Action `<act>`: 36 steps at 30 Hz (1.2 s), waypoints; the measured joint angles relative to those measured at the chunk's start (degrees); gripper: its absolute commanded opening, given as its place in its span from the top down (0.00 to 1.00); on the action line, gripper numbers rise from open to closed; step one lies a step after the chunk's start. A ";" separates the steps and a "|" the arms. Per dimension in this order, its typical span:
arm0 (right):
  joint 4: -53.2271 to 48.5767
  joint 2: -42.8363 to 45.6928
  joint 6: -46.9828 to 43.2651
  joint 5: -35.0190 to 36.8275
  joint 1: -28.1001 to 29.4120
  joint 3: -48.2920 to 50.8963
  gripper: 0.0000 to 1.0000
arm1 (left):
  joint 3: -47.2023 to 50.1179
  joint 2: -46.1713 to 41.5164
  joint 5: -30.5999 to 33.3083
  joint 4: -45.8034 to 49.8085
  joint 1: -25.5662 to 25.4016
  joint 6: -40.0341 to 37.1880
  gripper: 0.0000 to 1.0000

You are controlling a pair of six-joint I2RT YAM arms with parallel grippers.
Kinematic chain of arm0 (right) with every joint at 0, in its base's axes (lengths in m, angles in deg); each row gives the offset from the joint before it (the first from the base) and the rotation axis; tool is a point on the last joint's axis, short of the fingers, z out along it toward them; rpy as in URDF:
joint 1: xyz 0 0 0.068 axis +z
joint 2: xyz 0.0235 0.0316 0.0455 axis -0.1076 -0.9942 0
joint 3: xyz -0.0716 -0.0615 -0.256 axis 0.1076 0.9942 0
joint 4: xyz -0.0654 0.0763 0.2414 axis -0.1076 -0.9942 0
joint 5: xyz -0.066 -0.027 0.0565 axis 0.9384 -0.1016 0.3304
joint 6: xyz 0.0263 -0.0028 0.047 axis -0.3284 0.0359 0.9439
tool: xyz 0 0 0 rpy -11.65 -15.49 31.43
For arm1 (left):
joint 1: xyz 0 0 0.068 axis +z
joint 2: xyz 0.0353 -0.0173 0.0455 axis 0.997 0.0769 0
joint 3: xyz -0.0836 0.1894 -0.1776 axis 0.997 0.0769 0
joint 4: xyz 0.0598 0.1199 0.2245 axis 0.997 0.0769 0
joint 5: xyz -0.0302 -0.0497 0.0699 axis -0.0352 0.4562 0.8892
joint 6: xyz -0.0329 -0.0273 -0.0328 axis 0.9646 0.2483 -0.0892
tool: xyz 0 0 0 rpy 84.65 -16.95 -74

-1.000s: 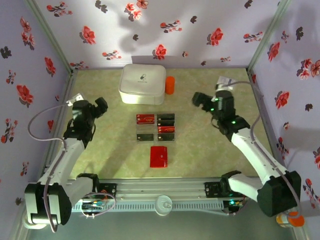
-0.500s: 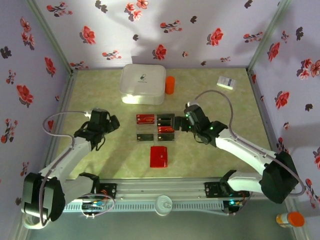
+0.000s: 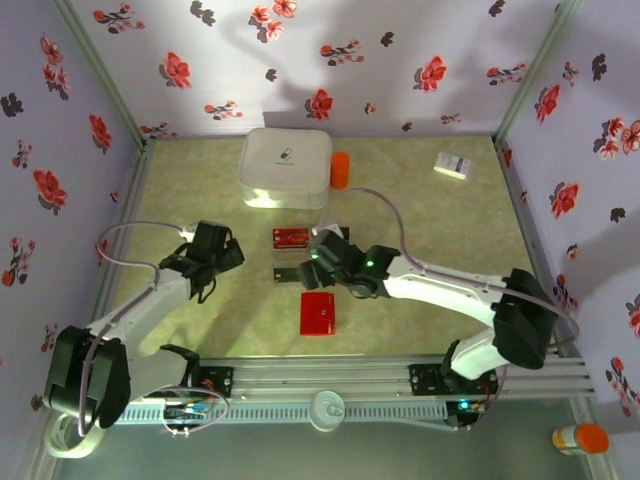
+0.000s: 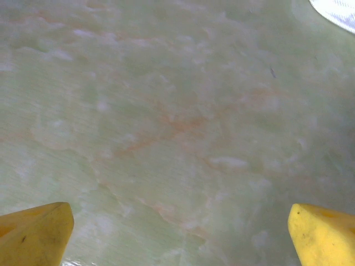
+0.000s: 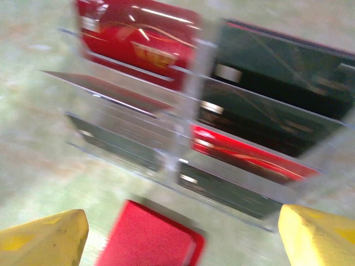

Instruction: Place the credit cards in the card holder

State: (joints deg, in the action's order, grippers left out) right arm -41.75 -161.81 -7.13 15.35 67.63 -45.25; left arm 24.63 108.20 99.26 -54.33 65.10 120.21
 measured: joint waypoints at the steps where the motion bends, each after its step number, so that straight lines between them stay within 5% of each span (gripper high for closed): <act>1: 0.02 -1.36 -0.04 0.09 0.83 -1.68 0.13 | -0.39 -0.02 -0.07 0.13 1.27 0.00 0.00; 15: -1.20 -32.04 -0.31 -3.43 8.35 -32.48 0.30 | -6.34 1.38 -5.57 -0.26 20.96 0.87 0.00; 24: -5.22 -43.85 1.22 1.51 8.96 -42.10 0.27 | -6.73 2.27 -7.67 0.00 23.45 0.81 0.00; 36: -7.45 -44.50 3.39 9.68 6.21 -38.77 0.26 | -6.73 1.18 -7.74 0.17 23.52 0.35 0.00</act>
State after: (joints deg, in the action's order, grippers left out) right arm -49.20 -206.31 -3.75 25.04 73.84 -84.02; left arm 17.90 109.38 91.53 -54.16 88.62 120.56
